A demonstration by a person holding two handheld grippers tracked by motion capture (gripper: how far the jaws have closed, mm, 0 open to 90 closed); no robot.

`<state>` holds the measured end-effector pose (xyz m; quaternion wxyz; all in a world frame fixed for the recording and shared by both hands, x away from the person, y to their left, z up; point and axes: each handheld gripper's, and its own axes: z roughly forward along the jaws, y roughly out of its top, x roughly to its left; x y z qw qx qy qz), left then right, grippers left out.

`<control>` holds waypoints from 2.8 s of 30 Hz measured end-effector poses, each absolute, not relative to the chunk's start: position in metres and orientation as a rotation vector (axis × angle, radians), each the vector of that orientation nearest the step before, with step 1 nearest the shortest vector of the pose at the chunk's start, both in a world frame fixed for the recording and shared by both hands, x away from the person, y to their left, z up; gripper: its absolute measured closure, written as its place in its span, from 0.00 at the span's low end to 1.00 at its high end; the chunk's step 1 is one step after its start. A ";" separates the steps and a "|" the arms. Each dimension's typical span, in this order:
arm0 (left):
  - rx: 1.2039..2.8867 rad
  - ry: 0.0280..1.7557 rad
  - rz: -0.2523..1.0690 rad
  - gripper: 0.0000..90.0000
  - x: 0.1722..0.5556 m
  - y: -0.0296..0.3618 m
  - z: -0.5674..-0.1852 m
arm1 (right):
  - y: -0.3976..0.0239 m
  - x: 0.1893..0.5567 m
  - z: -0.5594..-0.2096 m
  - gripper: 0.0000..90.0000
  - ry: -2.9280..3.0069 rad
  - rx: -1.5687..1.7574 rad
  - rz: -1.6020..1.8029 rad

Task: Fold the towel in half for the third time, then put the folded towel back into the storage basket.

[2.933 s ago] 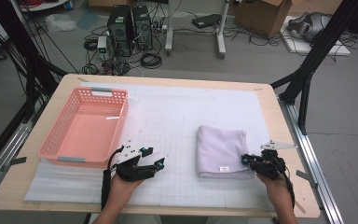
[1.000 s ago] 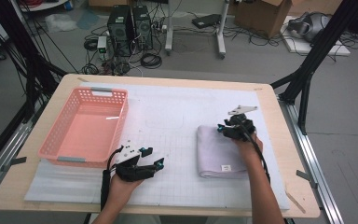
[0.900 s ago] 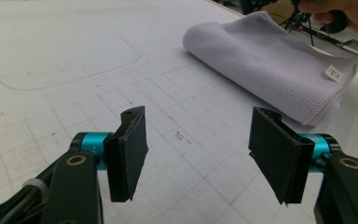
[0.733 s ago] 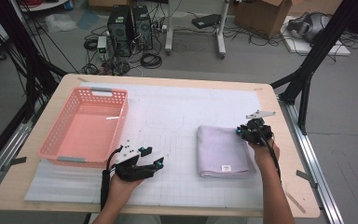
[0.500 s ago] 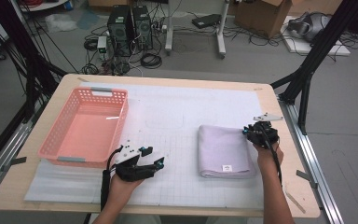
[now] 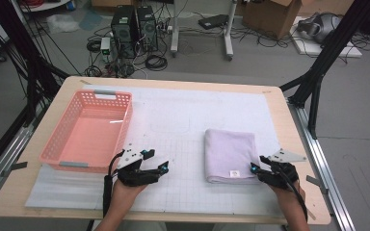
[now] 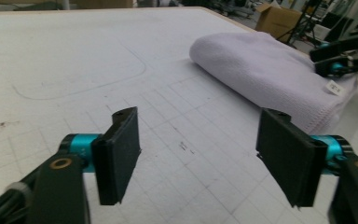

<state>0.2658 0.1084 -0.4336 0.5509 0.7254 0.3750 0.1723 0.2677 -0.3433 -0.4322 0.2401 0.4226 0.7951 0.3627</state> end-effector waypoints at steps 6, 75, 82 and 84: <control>1.705 0.867 0.411 0.22 0.266 0.109 -0.433 | -0.363 0.245 -0.417 0.50 2.084 1.190 1.073; 1.929 0.900 0.094 0.23 0.344 -0.049 -0.450 | -0.365 0.238 -0.415 0.22 2.128 1.118 1.163; 1.959 0.924 0.069 0.26 0.346 -0.058 -0.453 | -0.367 0.239 -0.415 0.22 2.123 1.119 1.172; 1.950 0.931 0.061 0.30 0.347 -0.058 -0.453 | -0.366 0.239 -0.416 0.22 2.126 1.120 1.171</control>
